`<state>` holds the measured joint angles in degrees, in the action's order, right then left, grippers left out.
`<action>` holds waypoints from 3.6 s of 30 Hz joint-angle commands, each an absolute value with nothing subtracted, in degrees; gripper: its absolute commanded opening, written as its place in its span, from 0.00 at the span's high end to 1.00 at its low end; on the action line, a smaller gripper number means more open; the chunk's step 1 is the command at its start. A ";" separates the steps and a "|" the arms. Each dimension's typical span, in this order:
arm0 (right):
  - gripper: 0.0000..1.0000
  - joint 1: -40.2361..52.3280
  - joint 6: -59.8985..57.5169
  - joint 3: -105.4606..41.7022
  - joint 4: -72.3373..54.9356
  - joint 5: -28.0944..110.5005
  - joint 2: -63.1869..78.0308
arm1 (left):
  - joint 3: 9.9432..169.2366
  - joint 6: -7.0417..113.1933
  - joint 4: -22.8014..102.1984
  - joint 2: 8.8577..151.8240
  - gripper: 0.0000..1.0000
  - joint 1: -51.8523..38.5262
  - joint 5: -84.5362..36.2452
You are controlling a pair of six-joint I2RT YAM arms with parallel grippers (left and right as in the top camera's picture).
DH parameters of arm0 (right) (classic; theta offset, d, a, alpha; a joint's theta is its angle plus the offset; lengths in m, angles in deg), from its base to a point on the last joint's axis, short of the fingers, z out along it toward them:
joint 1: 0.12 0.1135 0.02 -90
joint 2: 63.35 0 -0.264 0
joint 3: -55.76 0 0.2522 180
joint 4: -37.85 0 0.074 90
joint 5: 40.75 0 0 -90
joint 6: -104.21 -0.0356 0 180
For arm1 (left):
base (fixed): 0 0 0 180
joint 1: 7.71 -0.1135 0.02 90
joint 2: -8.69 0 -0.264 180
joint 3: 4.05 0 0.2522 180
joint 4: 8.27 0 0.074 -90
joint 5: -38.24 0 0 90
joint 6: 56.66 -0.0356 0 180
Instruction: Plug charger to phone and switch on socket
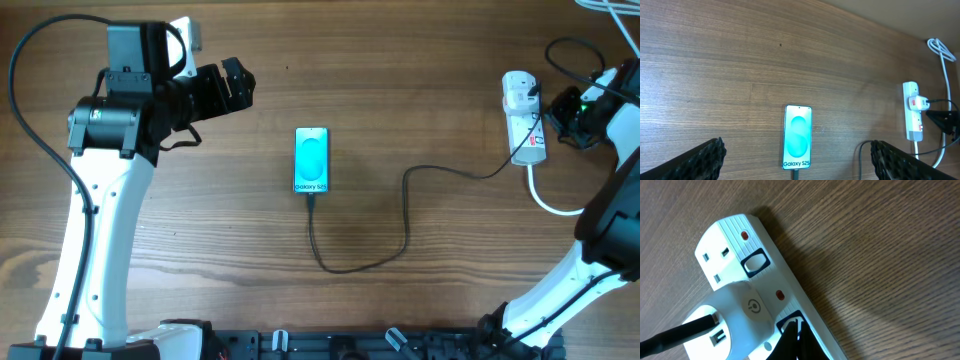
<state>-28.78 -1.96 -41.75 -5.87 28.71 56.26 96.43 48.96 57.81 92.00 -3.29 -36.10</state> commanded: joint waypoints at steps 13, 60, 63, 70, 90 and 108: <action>0.96 -25.64 2.26 -42.64 -5.61 28.47 59.45 | 96.45 48.80 57.65 91.56 0.00 -3.29 -36.65; 0.92 -18.79 7.22 -49.29 -39.31 15.58 4.61 | 96.45 48.80 57.65 91.56 0.00 -3.29 -36.67; 0.92 -9.40 7.20 -49.27 -47.62 22.22 0.05 | 96.45 48.80 57.65 91.56 0.00 -3.29 -36.67; 0.00 2.34 1.17 -49.27 -64.25 23.82 -2.49 | 96.45 48.80 57.65 91.56 0.00 -3.29 -36.67; 0.00 4.66 11.05 -31.63 -35.99 30.83 -10.53 | 96.45 48.80 57.65 91.56 0.00 -3.29 -36.67; 0.00 5.66 23.66 28.63 14.28 27.42 -54.53 | 96.45 48.80 57.65 91.56 0.00 -3.29 -36.65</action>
<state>5.38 19.01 25.11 13.41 28.65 -50.36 96.43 48.96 57.81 92.00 -3.29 -36.30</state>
